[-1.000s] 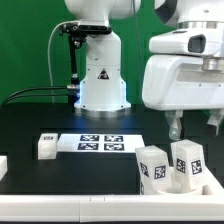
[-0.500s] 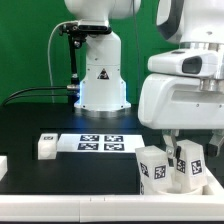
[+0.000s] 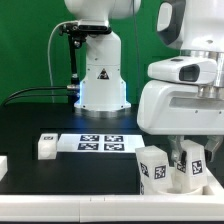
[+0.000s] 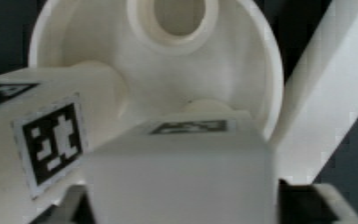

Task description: Assemble stool

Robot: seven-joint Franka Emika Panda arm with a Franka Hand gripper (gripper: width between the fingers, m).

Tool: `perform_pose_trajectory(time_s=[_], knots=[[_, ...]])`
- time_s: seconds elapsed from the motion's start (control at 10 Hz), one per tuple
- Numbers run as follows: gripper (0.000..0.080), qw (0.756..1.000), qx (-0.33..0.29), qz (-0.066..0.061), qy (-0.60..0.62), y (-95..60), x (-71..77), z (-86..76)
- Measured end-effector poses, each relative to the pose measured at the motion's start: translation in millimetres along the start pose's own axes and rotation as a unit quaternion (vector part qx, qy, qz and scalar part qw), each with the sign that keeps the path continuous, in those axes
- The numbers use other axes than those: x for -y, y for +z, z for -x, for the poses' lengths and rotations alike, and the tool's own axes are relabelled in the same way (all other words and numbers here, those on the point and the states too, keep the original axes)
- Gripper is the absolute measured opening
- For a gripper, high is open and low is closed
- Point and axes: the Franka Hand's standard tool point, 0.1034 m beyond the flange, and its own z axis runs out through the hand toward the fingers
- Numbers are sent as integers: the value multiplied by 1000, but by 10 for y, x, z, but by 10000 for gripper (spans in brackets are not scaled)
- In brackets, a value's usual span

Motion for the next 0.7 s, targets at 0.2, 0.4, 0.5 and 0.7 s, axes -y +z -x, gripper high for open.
perform_pose_trajectory(time_s=[0.2, 0.4, 0.5, 0.7], knots=[[335, 997, 0, 0, 76, 0, -1, 0], [335, 982, -2, -6, 190, -18, -9, -11], [335, 962, -2, -14, 273, -31, 2, -20], [335, 892, 4, -30, 451, -36, 71, -28]])
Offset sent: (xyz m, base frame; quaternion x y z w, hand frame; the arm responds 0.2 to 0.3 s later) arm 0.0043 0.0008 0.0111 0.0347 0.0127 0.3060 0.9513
